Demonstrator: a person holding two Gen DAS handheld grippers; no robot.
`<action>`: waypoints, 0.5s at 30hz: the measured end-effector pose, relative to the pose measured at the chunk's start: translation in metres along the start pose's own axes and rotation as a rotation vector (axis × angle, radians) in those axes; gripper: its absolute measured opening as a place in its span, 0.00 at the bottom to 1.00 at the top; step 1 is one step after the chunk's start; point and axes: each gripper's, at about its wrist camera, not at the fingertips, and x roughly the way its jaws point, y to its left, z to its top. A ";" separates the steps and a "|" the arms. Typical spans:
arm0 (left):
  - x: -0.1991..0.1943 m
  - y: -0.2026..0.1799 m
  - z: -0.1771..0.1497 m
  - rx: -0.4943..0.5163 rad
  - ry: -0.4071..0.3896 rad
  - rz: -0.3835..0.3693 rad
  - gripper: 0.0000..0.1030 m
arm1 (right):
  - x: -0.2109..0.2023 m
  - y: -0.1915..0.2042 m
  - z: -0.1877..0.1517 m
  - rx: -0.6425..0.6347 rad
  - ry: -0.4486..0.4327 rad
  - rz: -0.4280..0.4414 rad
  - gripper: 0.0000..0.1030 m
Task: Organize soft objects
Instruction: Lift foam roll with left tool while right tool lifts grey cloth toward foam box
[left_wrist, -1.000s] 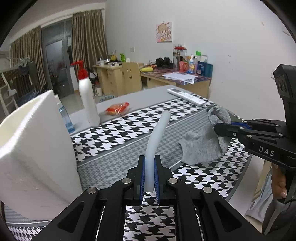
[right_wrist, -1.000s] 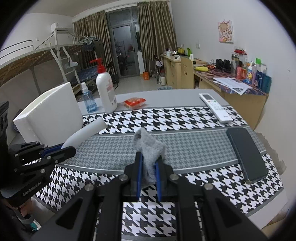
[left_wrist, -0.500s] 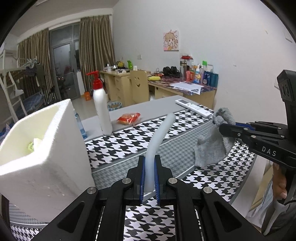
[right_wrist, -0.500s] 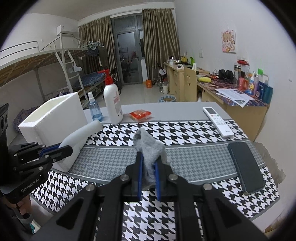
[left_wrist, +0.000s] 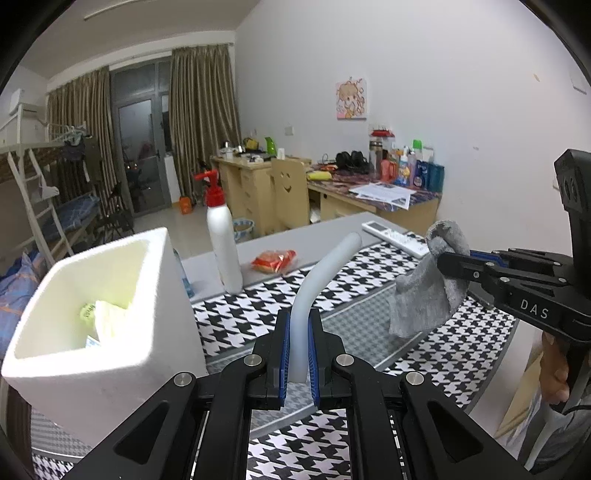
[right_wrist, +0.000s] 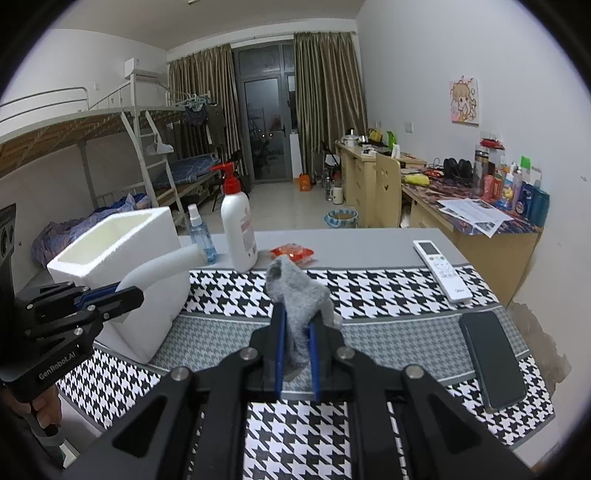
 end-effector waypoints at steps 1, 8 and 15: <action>0.000 0.001 0.002 -0.001 -0.003 0.003 0.09 | 0.000 0.000 0.001 0.000 -0.004 0.002 0.14; -0.007 0.005 0.009 0.001 -0.025 0.017 0.09 | -0.004 0.006 0.009 -0.015 -0.035 0.015 0.14; -0.013 0.010 0.016 -0.017 -0.051 0.045 0.09 | -0.007 0.007 0.015 -0.021 -0.053 0.023 0.14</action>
